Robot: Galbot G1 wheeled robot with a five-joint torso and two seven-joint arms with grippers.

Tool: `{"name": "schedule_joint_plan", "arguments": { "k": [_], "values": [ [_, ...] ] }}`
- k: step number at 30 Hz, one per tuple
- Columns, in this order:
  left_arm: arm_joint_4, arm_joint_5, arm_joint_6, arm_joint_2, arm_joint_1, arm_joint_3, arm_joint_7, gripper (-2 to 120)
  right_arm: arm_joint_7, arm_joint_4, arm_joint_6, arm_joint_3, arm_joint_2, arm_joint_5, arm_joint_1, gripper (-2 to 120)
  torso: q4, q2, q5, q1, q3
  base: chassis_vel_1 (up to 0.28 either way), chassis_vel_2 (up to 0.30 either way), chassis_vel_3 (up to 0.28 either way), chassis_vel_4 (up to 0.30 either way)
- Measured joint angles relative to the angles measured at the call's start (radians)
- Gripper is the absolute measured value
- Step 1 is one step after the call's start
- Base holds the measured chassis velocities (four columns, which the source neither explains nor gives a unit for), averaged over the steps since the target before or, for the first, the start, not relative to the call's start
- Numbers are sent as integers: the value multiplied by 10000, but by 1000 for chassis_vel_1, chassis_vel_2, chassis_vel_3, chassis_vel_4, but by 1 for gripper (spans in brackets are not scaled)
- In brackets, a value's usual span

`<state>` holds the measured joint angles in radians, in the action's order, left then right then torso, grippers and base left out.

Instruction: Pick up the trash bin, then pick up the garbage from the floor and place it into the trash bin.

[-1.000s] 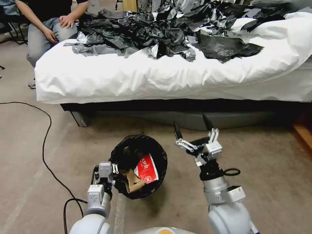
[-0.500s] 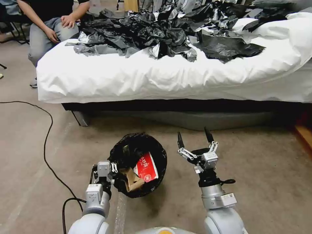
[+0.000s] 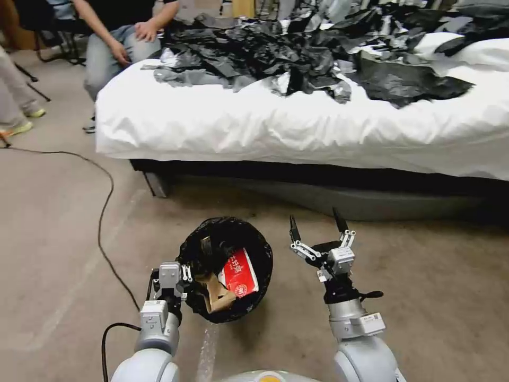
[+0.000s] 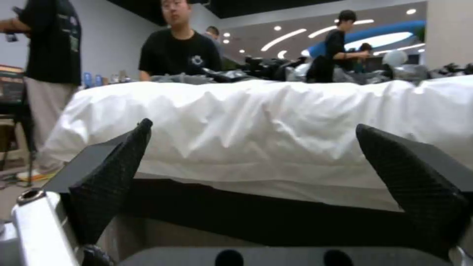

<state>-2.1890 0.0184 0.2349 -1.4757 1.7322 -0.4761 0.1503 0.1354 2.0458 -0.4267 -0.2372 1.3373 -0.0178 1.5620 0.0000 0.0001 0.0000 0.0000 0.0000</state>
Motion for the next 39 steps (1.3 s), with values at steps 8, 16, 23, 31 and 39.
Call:
{"name": "schedule_joint_plan", "arguments": {
  "k": [8, 16, 23, 31, 39],
  "values": [
    [-113, 9, 6, 15, -2, -21, -10, 1, 3, 18, 27, -9, -22, -11, -18, 100, 2, 0, 0, 0, 0, 120, 127, 126, 124],
    [-193, 25, 13, 24, 20, -50, -15, 1, 3, 3, 38, -8, -27, -12, -30, 100, -1, 0, 0, 0, 0, 113, 128, 128, 117],
    [-255, 62, 27, 23, 5, -92, -16, 1, -4, -52, 41, -13, -24, -12, -44, 100, 0, 0, 0, 0, 0, 134, 122, 122, 125],
    [-309, 100, 46, 26, -8, -125, -17, 1, -14, -129, 30, -28, -18, -12, -78, 100, 0, 0, 0, 0, 0, 124, 113, 139, 122],
    [-347, 141, 67, 20, -22, -171, -20, 1, -38, -201, -7, -59, -21, -12, -116, 100, 0, 0, 0, 0, 0, 130, 131, 127, 113]
  ]
}}
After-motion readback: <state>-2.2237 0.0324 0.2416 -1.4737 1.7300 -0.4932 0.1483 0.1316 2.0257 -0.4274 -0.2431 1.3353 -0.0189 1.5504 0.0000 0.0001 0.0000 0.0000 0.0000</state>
